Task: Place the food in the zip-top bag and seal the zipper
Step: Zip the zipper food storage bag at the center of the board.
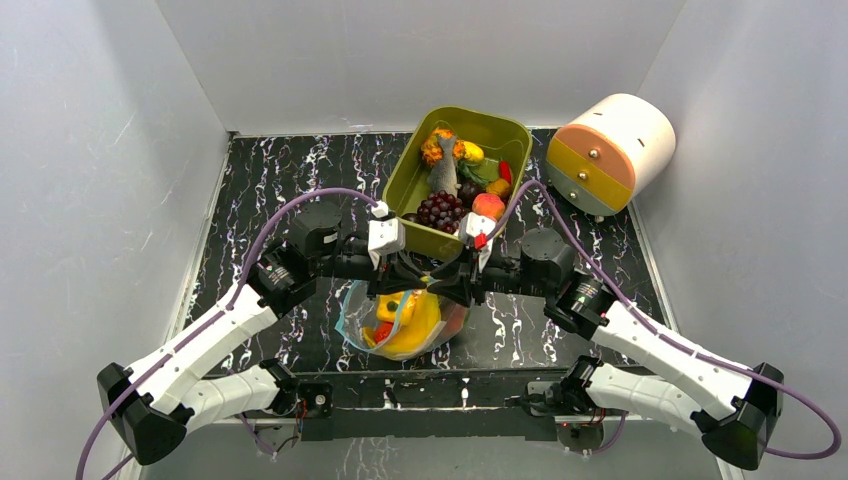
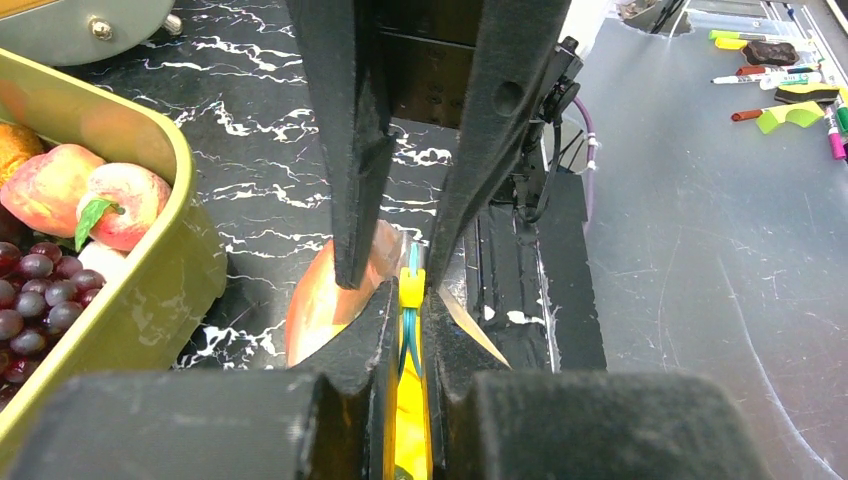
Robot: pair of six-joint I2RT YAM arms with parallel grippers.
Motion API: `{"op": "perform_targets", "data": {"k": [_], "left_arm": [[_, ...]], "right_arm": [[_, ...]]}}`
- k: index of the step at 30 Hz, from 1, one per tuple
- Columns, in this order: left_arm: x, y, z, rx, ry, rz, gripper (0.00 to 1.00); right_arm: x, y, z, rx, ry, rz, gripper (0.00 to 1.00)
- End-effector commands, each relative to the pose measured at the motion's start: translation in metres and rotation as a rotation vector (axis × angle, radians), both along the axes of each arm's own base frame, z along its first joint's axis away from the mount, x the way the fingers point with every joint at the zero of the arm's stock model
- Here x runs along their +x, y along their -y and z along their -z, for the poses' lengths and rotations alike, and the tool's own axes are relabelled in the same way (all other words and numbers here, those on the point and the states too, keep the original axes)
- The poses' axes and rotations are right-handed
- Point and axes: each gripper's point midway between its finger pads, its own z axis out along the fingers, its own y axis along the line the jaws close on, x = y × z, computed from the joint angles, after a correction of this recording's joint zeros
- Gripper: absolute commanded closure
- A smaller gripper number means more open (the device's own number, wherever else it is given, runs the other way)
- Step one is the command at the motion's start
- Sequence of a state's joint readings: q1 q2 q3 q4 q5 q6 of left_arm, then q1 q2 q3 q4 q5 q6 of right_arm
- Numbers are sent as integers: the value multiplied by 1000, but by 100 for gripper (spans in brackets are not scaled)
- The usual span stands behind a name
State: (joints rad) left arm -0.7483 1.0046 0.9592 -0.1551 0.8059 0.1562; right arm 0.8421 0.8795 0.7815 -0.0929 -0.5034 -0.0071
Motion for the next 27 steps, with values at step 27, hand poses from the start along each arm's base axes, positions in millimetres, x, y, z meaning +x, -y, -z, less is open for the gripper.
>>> {"op": "perform_targets", "data": {"k": [27], "left_arm": [[-5, -6, -27, -73, 10, -43, 64]], "right_arm": [[1, -7, -44, 119, 87, -25, 100]]}}
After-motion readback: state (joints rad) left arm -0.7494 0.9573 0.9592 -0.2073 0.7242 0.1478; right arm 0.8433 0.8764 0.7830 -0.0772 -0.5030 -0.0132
